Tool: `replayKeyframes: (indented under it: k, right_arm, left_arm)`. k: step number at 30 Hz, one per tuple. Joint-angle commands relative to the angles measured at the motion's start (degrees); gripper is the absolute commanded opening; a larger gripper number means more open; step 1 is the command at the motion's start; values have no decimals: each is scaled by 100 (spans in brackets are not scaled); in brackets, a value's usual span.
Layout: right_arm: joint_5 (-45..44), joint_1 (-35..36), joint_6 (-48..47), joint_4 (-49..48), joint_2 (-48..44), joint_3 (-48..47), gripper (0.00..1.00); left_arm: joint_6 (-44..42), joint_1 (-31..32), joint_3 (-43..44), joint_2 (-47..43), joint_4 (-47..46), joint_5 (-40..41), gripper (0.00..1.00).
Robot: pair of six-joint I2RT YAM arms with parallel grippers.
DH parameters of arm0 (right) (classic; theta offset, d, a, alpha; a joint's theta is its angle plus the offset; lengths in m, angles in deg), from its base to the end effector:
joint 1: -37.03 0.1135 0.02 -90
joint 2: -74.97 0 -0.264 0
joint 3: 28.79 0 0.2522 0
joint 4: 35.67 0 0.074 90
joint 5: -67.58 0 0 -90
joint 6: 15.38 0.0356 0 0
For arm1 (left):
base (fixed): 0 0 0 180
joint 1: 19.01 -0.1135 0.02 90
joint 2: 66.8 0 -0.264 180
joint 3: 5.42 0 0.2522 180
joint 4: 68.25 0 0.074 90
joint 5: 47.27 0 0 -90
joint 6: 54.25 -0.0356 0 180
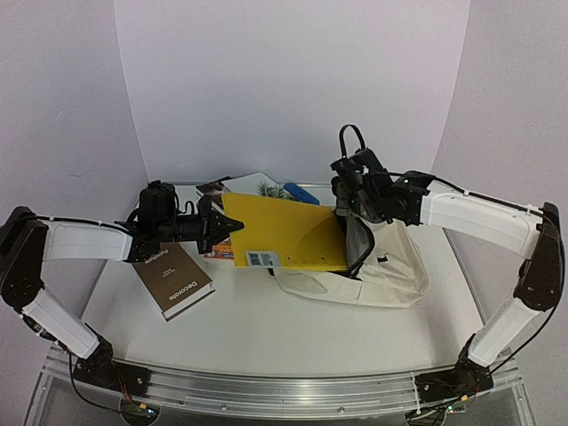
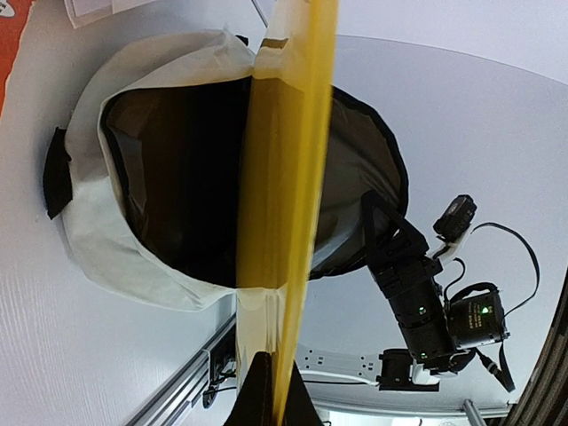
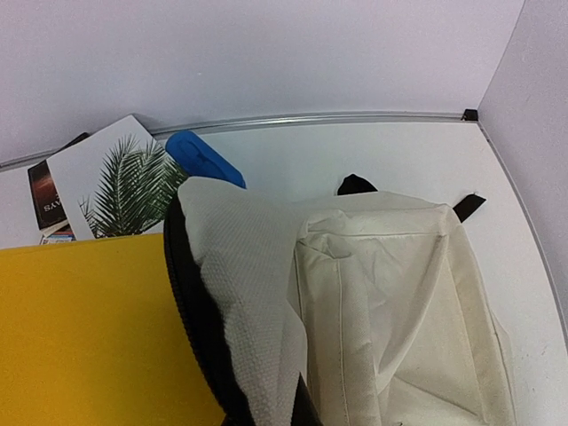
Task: Pack the student bag
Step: Place the files in the student bag.
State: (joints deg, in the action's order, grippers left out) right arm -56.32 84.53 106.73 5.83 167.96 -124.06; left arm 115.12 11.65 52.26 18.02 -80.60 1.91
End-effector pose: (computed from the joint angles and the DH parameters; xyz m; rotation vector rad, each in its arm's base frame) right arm 0.2619 0.2564 0.3217 0.0199 2.1267 0.1467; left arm 0.2618 -0.1823 0.2356 -0.3318 2.2569 -1.8517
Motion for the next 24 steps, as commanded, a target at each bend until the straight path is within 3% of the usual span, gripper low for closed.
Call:
replayKeyframes:
  k: [1, 9, 24]
  right_arm:
    - [-397, -86, 161, -401, 95, -189, 0]
    - [-274, -137, 120, -471, 236, -265, 0]
    - [494, -153, 23, -746, 78, -198, 0]
  left_arm:
    - [44, 54, 211, -108, -108, -233, 0]
    - [-76, 74, 223, 113, -95, -338, 0]
    - [261, 263, 632, 1325, -1975, -245, 0]
